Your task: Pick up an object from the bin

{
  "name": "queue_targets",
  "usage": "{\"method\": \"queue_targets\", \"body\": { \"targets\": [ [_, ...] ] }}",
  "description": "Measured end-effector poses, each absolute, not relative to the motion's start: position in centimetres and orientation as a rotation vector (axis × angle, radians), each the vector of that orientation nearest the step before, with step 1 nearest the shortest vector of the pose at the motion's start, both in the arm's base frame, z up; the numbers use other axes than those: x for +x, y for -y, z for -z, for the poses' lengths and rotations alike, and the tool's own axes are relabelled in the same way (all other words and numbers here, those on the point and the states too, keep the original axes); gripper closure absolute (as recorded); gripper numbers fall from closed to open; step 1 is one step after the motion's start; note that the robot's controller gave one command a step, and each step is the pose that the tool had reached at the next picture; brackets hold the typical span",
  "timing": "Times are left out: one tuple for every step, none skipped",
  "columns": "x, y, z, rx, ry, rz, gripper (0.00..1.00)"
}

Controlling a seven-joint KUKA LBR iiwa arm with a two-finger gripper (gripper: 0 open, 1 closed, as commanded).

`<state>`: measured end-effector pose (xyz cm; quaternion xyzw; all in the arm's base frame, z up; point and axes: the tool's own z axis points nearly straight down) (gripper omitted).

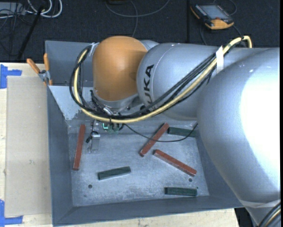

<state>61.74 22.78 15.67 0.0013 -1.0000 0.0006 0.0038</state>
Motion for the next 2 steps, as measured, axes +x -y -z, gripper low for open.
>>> {"method": "queue_targets", "body": {
  "targets": [
    [58.5,-19.2,-15.1,0.003,3.137,-0.004,0.0],
    [54.8,-13.6,-10.8,0.875,3.012,0.0,0.0]
  ]
}}
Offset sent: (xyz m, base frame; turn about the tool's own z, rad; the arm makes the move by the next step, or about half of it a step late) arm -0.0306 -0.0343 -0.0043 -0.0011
